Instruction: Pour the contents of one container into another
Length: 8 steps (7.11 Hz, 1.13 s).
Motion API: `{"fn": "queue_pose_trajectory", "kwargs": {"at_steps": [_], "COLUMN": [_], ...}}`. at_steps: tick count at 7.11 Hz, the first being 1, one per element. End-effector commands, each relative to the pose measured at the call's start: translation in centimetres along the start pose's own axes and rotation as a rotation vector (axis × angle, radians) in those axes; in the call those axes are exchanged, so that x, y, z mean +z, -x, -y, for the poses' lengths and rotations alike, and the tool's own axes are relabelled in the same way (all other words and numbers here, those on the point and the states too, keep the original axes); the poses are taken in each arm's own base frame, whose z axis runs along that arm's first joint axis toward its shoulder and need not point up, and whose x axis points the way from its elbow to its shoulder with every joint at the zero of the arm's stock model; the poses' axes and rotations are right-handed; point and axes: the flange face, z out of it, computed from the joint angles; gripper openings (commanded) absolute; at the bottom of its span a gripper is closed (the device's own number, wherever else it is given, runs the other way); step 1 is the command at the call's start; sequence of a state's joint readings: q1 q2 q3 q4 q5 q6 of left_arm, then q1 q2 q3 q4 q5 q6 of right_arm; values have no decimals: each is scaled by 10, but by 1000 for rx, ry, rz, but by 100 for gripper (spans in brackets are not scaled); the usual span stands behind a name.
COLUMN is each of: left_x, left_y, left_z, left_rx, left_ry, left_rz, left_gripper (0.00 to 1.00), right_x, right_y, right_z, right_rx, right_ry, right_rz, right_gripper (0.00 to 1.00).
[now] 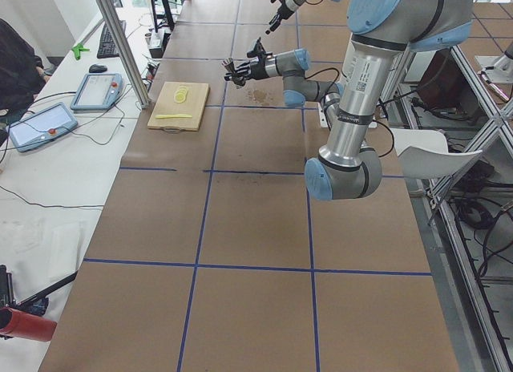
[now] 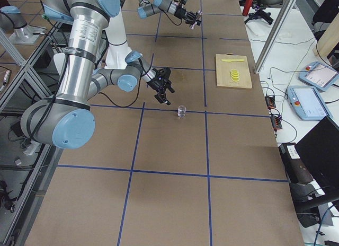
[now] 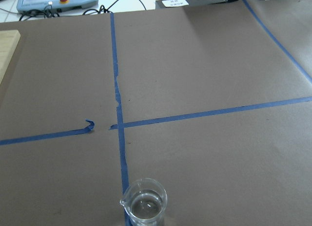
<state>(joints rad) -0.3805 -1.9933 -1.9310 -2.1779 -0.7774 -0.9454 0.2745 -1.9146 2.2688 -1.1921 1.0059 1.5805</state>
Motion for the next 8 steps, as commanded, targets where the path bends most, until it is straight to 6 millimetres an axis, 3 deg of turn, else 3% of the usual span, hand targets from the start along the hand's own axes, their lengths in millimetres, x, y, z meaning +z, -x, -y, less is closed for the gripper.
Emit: {"fn": "queue_pose_trajectory", "kwargs": {"at_steps": [1, 2, 5, 8], "left_x": [0, 1, 2, 3], "left_y": [0, 0, 3, 2], "left_z": [0, -1, -5, -7], "left_rx": [2, 4, 10, 9], "left_ry": [0, 2, 5, 8], "left_rz": [0, 1, 6, 7], "left_gripper": [0, 0, 0, 0], "right_x": [17, 34, 64, 94], "right_y": [-1, 1, 24, 3], "right_z": [-36, -51, -73, -99], "right_rx": [-5, -30, -61, -141], "right_ry": [-172, -224, -332, -378], "right_rz": [8, 5, 10, -35], "right_gripper": [99, 100, 100, 100]}}
